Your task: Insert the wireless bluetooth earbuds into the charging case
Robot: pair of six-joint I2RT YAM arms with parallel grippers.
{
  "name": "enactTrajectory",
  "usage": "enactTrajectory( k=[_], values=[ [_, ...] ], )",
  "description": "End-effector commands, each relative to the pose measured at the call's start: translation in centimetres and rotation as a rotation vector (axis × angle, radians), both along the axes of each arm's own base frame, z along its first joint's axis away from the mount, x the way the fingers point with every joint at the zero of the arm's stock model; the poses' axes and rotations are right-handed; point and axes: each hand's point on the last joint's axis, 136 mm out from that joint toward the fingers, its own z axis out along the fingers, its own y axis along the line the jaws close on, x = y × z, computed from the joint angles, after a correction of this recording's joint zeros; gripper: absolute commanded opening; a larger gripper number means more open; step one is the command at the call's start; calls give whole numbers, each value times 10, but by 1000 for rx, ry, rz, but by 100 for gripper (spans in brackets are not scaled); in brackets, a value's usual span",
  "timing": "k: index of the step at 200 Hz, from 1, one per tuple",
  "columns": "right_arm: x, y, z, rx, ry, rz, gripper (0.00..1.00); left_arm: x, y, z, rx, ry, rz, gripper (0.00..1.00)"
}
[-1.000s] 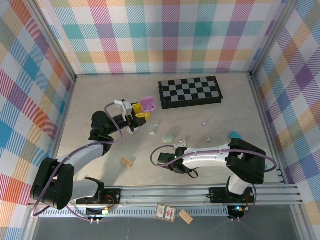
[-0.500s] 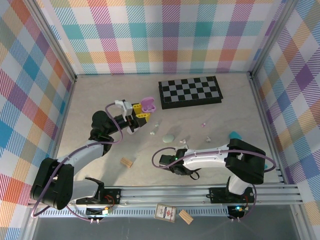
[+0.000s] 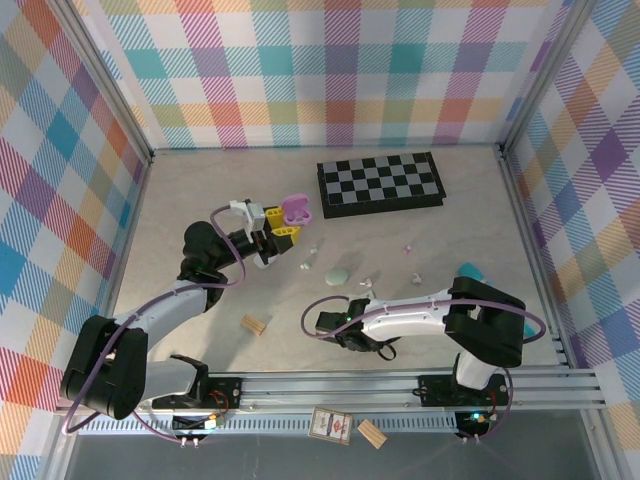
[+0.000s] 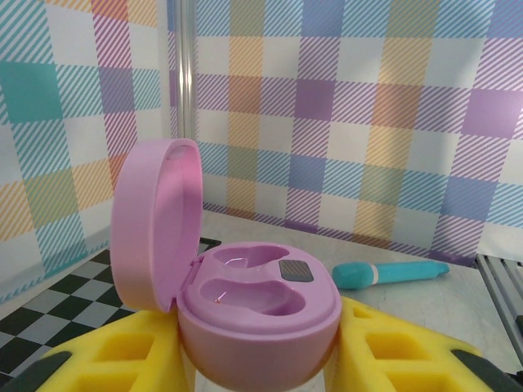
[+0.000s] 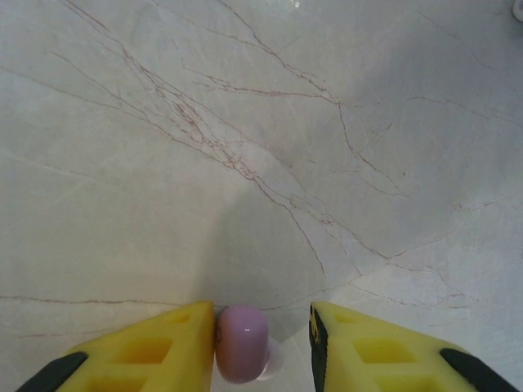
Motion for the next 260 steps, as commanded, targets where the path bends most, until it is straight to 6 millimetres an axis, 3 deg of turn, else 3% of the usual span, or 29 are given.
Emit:
enactTrajectory(
  k=[1, 56, 148, 223, 260],
  values=[
    [-7, -26, 0, -92, 23, -23, 35, -5, 2, 17, -3, -78, -14, 38],
    [-6, -27, -1, -102, 19, -39, 23, -6, 2, 17, -4, -78, -14, 38],
    [-4, -20, 4, -39, 16, -27, 20, -6, 2, 16, -2, -77, -16, 38],
    [13, 3, 26, 392, 62, -109, 20, -2, 0, 12, 3, -69, -20, 37],
    [32, 10, 57, 681, 58, -193, 20, -5, -5, 10, 14, -64, -28, 37]
  ],
)
